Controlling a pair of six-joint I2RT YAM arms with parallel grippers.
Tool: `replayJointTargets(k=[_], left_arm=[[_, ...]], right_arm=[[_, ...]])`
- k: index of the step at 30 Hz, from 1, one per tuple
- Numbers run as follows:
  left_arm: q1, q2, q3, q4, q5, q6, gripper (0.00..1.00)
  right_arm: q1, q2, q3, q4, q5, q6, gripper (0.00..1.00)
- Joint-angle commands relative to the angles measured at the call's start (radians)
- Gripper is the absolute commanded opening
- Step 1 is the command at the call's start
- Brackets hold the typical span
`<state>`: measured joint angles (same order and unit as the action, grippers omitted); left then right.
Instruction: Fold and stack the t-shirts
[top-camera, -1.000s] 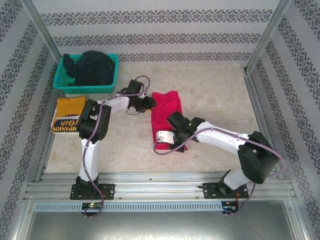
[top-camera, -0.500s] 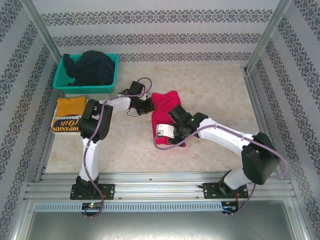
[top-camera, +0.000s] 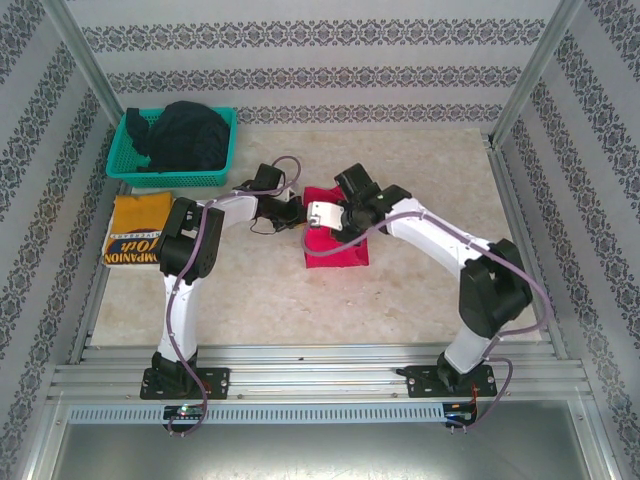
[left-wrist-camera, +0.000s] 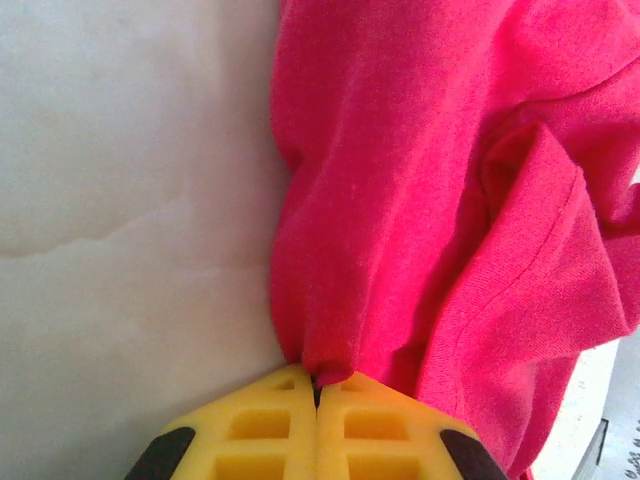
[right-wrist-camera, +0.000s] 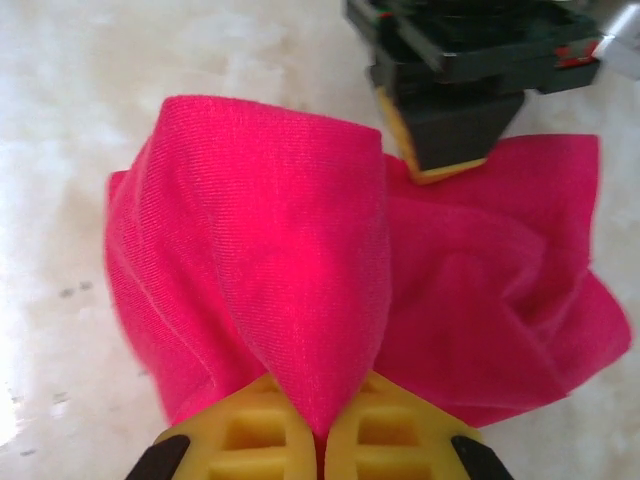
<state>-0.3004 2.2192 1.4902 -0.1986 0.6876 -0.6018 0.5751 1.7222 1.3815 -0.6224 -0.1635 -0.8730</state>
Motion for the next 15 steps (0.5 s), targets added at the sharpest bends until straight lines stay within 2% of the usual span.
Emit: replayJointTargets(k=[1, 10, 15], left_arm=[[0.026, 0.065, -0.01, -0.1, -0.04, 0.043, 0.0], [0.051, 0.101, 0.031, -0.143, -0.031, 0.068, 0.0], [0.054, 0.122, 0.065, -0.169, -0.03, 0.086, 0.0]], right_arm=[[-0.028, 0.072, 0.113, -0.022, 0.017, -0.069, 0.0], [-0.073, 0.273, 0.362, -0.046, 0.059, -0.089, 0.0], [-0.087, 0.35, 0.444, -0.007, 0.058, -0.088, 0.0]])
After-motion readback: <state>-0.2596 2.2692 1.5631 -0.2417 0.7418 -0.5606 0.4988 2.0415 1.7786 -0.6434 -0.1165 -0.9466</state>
